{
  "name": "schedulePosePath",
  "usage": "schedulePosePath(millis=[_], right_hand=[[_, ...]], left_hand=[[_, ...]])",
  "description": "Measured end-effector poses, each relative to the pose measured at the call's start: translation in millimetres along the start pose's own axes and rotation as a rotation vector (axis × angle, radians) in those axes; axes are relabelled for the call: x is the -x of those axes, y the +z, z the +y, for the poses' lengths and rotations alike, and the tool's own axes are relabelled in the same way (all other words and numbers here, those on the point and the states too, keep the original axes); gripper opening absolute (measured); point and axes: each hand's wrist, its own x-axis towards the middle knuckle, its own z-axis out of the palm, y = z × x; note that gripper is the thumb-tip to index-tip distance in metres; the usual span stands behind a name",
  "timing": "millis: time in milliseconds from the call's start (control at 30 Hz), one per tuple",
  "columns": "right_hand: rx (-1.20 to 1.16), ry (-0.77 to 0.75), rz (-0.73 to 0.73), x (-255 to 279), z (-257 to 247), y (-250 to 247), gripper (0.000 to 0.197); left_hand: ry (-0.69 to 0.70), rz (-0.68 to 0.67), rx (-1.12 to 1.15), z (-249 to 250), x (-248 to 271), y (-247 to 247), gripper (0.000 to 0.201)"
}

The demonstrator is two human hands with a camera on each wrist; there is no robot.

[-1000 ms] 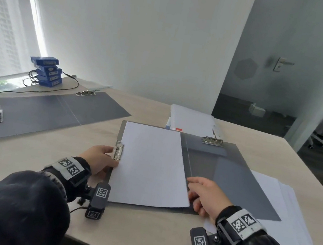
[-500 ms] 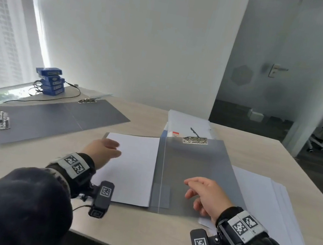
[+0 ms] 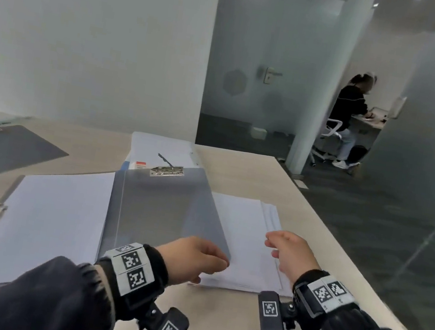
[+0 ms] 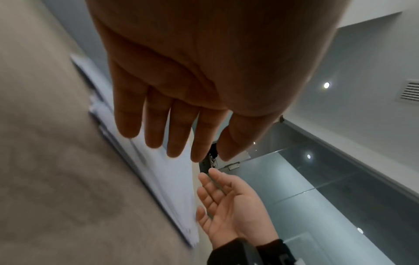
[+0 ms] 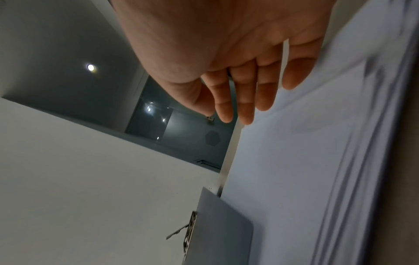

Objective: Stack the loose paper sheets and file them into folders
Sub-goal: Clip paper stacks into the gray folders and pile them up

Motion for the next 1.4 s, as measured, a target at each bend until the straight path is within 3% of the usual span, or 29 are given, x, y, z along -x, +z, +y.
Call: schedulePosePath(millis=[133, 333, 600, 700, 867, 1167, 1300, 1400], right_hand=[[0.058, 0.034, -0.042, 0.1, 11.7, -20.1, 0.011], [0.186, 0.011, -0.100, -4.4, 17.4, -22.9, 0.021], [0.249, 0.013, -0.142, -13.9, 16.2, -27.5, 0.027], [0.266, 0.032, -0.158, -16.1, 13.7, -27.6, 0.025], [0.244, 0.082, -0.133, -20.3, 9.5, -24.3, 0.024], [0.270, 0.080, -0.132, -32.0, 4.6, -21.3, 0.022], [0.239, 0.083, -0.111, -44.1, 6.2, -22.6, 0.023], [0.109, 0.149, -0.083, -52.0, 7.3, -20.4, 0.020]], left_hand=[[0.016, -0.004, -0.142, -0.6, -11.1, 22.5, 0.014], [-0.021, -0.016, -0.212, 4.1, -21.2, 26.4, 0.031], [-0.172, 0.227, -0.341, -8.7, -41.0, -2.2, 0.060], [-0.243, 0.277, -0.221, -18.2, -46.0, -13.0, 0.059], [-0.179, 0.294, -0.066, -19.9, -50.1, -15.4, 0.037], [-0.173, 0.278, 0.044, -21.3, -46.1, -10.5, 0.021], [-0.187, 0.252, 0.224, -31.7, -50.0, -19.2, 0.050], [-0.195, 0.249, 0.312, -49.0, -58.9, -24.5, 0.048]])
